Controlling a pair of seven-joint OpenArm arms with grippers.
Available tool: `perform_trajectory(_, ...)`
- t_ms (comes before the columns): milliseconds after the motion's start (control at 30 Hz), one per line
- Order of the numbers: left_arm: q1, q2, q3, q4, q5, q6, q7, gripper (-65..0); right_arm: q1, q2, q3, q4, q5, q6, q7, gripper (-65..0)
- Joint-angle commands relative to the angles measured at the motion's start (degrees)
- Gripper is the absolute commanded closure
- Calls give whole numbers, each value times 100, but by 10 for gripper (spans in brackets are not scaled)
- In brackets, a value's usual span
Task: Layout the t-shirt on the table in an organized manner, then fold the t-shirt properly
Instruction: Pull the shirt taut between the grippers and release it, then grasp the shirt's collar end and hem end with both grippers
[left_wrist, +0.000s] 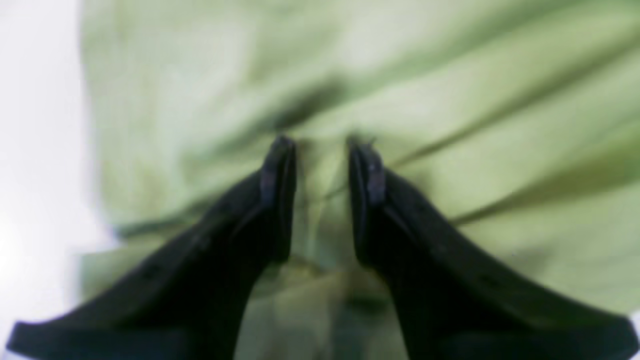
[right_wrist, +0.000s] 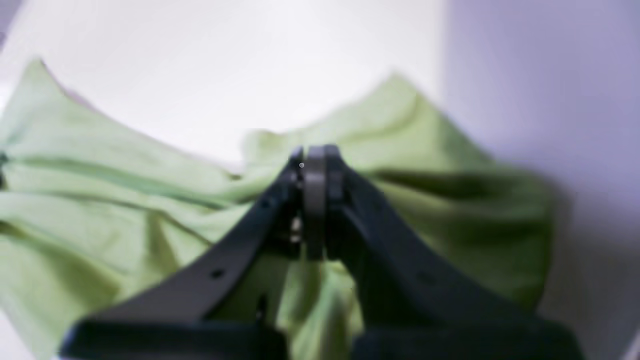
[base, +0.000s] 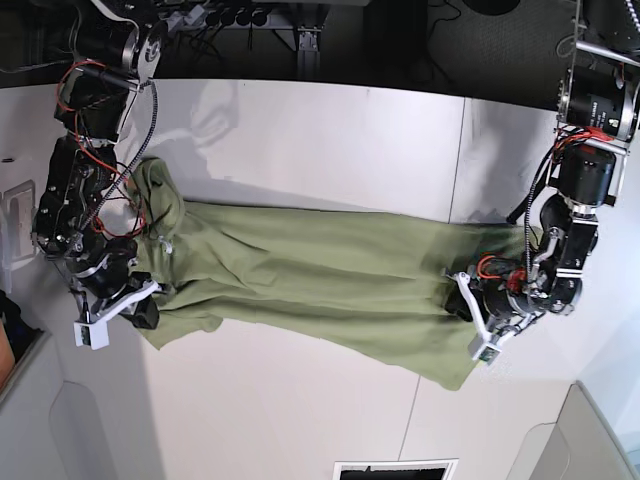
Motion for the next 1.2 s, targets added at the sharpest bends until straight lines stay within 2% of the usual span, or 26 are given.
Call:
perform_trajectory(0, -142, -262, -42, 407, -271, -76, -55, -215, -17, 105, 7, 350, 216, 72, 9, 0)
perform_trajectory(100, 195, -894, -44, 1246, -743, -81, 74, -215, -581, 240, 17, 1193, 688, 116, -223, 0)
perform_trajectory(200, 608, -1423, -140, 1812, -835, -81, 94, -216, -1178, 387, 22, 1895, 911, 109, -306, 0)
perform_trajectory(300, 1099, -1749, -439, 2146, -1014, -85, 177, -216, -1810, 551, 31, 2446, 1086, 111, -437, 0)
perform_trajectory(400, 1628, -1891, -927, 2221, -1043, -105, 195, -216, -2531, 603, 275, 2970, 1143, 114, -457, 0)
perform_trajectory(500, 2203, -1873, -1591, 2218, -1043, -103, 195, -277, -3171, 601, 715, 3314, 1449, 111, -522, 0)
perform_trajectory(567, 2531, -1838, -1963, 2212, -1040, -103, 197, -310, -3442, 601, 986, 3344, 1764, 111, -761, 0)
perform_trajectory(600, 2669, -1821, -2116, 2210, -1040, -103, 195, -315, -3534, 599, 1093, 3342, 1840, 114, -859, -25)
perform_trajectory(700, 2977, -1696, -2465, 2208, -1032, -105, 103, -316, -3786, 601, 1215, 3322, 1956, 109, -896, -276)
perform_trajectory(733, 3040, -1620, -2533, 2197, -1023, -105, 76, -316, -3818, 599, 1200, 3294, 1954, 114, -879, -332)
perform_trajectory(767, 3062, -1532, -2551, 2184, -992, -105, 57, -316, -3814, 601, 1163, 3220, 1937, 111, -881, -361)
perform_trajectory(967, 3021, -861, -2551, 1851, -396, -101, -334, -316, -3530, 601, 568, 2391, 1628, 111, -564, -368)
perform_trajectory(1167, 2859, -422, -2551, 1423, 37, -103, -942, -315, -3016, 597, -297, 1685, 1276, 101, -221, -367)
